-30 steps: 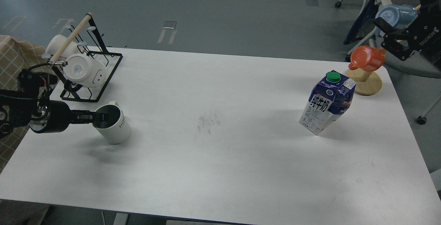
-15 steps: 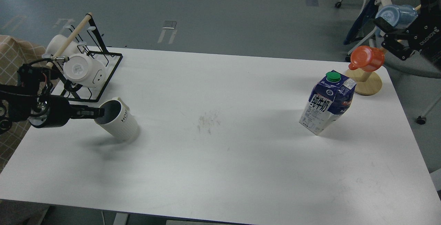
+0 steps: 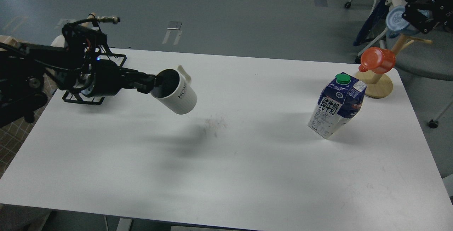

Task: Place cup and milk with both arms
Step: 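Lift the white cup and carry it toward the table center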

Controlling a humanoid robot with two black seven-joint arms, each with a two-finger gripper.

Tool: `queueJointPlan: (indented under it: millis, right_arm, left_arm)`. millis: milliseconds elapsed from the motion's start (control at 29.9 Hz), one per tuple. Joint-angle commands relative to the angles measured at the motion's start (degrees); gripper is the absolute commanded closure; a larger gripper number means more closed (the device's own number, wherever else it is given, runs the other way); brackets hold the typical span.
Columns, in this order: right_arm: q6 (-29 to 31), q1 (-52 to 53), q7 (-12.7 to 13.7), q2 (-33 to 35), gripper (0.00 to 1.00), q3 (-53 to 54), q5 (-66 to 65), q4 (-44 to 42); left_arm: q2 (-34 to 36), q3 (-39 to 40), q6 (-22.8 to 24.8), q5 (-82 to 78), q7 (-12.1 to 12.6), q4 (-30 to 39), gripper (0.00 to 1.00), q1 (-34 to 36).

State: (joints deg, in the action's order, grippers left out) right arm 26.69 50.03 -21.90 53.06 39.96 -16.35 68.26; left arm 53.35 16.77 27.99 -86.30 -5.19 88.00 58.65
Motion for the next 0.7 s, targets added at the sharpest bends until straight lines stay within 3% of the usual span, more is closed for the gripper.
queueJointPlan:
  millis: [0,301,502,669]
  right_arm:
    - [0.0,1.8,0.0,0.7,0.0,-0.3,0.0,0.0]
    - [0.0,1.8,0.0,0.8,0.0,-0.3,0.0,0.3]
    - [0.0,1.7,0.0,0.8,0.0,-0.4,0.0,0.4]
    - [0.0,1.4,0.0,0.8,0.0,-0.4,0.0,0.4]
  left_arm:
    - [-5.9,-0.1,0.0,-2.0,3.1,-0.8,1.0,2.2]
    - [-20.7,-3.7,0.0,-6.4,4.9,-9.8,1.0,3.1]
    - [-24.3,-12.1,0.0,-7.2,5.8,-14.0,1.0,6.6]
    - [-24.7,-14.7,0.0,-7.9,5.7,-14.3,1.0,7.4]
